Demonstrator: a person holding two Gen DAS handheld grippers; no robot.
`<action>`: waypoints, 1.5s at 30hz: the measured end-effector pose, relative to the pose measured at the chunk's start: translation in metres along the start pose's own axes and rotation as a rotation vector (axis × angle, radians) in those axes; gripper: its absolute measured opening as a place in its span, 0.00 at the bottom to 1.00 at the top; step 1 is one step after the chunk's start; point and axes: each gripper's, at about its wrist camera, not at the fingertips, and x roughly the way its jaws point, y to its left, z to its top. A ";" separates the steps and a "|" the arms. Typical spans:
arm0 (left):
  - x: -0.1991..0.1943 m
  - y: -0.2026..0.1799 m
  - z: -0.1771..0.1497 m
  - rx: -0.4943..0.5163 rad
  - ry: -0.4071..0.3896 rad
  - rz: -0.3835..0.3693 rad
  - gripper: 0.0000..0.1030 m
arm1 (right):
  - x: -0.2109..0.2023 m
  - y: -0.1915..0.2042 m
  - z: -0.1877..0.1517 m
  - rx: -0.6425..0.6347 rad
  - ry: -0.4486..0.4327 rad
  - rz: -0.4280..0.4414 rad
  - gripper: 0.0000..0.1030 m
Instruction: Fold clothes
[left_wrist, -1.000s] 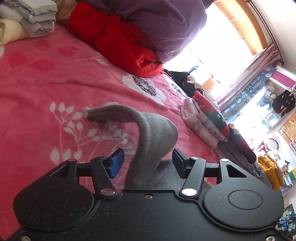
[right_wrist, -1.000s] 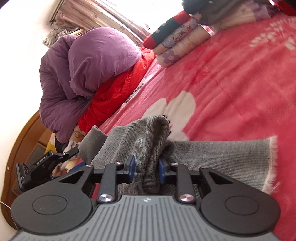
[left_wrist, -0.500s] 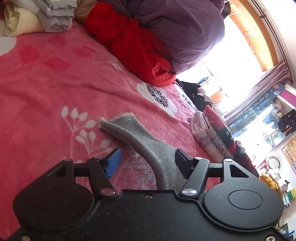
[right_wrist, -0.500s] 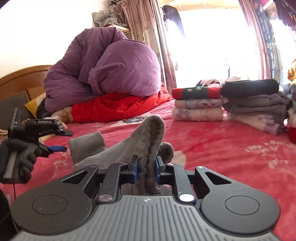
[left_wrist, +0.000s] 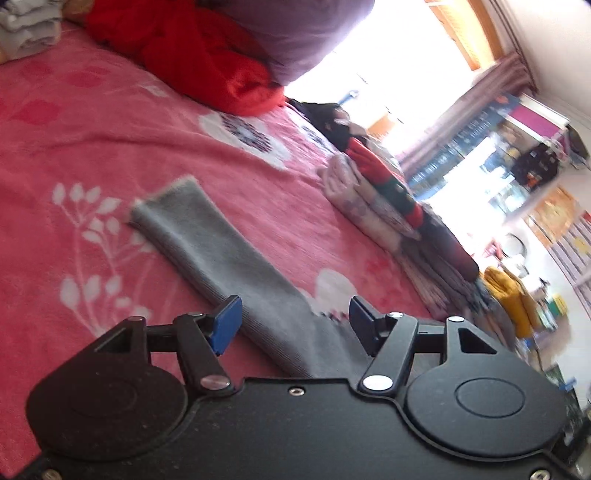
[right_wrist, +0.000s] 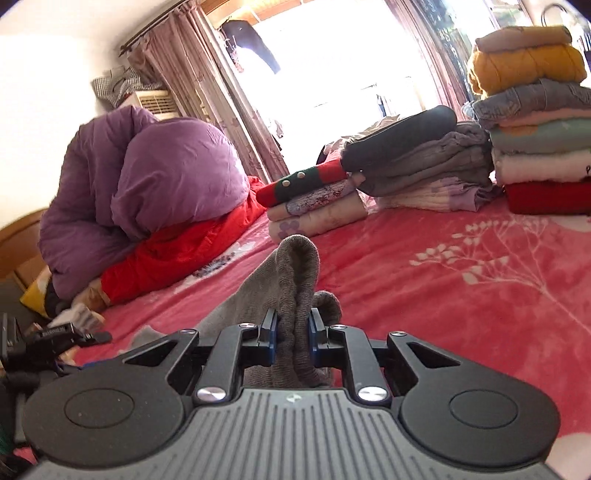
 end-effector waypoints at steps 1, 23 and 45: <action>0.001 -0.002 -0.005 -0.005 0.040 -0.052 0.62 | 0.001 0.002 0.004 0.024 -0.005 0.017 0.17; 0.050 -0.045 -0.078 0.013 0.132 -0.023 0.63 | 0.051 0.165 0.120 -0.205 0.023 0.153 0.16; 0.094 -0.061 -0.076 0.065 0.092 0.053 0.10 | 0.035 0.218 0.163 -0.168 -0.030 0.304 0.16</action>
